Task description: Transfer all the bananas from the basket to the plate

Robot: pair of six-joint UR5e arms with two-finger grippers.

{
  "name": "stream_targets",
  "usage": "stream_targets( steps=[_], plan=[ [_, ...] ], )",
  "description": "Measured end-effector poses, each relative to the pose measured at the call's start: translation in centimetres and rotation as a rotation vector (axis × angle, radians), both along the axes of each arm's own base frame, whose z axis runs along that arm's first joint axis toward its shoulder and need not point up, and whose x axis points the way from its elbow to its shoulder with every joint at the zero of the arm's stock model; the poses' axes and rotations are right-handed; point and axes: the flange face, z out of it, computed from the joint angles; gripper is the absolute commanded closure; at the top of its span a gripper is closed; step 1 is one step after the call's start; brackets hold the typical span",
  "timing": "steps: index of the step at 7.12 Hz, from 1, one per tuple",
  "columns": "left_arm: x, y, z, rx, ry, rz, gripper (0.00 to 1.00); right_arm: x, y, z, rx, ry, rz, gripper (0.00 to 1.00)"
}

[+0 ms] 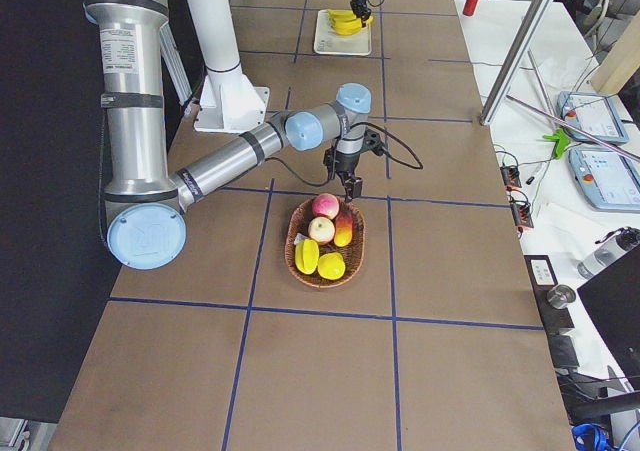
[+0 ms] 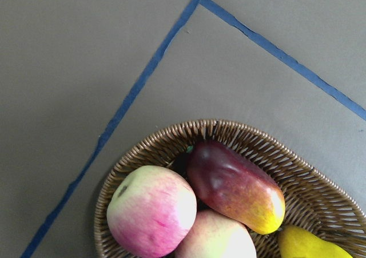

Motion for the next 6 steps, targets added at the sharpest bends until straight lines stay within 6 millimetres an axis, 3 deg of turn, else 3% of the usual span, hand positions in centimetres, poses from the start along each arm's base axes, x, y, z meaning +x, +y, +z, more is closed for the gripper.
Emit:
stream_targets(
  steps=[2,3,6],
  plan=[
    [0.5,0.1,0.4,-0.028,-0.002,-0.021,0.44,0.3,0.2,0.4,-0.002,0.000,-0.008,0.00],
    [1.4,0.2,0.7,-0.034,-0.015,-0.035,0.00,0.3,0.2,0.5,-0.003,-0.001,-0.009,0.00],
    [2.3,0.8,0.3,0.009,-0.026,-0.029,0.00,0.6,0.1,0.5,-0.005,-0.002,-0.005,0.00]
  ],
)
